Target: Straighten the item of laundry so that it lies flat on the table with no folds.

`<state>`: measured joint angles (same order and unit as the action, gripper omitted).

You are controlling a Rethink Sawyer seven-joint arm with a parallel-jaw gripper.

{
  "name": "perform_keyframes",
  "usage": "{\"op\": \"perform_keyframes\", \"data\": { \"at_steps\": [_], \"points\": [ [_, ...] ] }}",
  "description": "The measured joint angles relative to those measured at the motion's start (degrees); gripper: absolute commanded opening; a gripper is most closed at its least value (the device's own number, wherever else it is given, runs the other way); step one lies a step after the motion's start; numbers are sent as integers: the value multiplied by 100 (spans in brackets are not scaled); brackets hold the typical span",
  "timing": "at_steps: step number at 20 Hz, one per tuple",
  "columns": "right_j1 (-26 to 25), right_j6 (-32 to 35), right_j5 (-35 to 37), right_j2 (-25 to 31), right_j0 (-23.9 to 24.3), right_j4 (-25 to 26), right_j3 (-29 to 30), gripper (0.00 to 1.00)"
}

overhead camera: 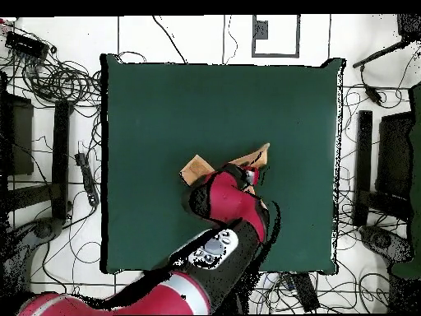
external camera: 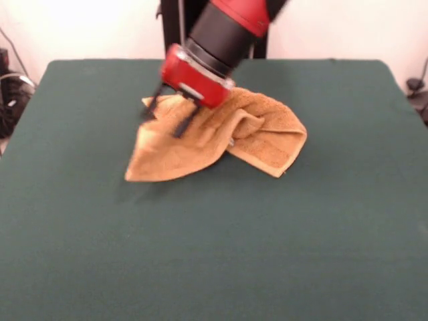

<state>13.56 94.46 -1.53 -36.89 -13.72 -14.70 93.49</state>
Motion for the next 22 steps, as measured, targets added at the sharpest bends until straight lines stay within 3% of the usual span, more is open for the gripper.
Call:
{"op": "perform_keyframes", "data": {
  "at_steps": [6, 13, 22],
  "points": [
    [679, 5, -864, 100, 551, 232, 836, 100],
    [946, 51, -1506, 397, 914, 230, 1350, 100],
    [1309, 525, -1867, 1584, 1460, 229, 1808, 100]
  ]
}}
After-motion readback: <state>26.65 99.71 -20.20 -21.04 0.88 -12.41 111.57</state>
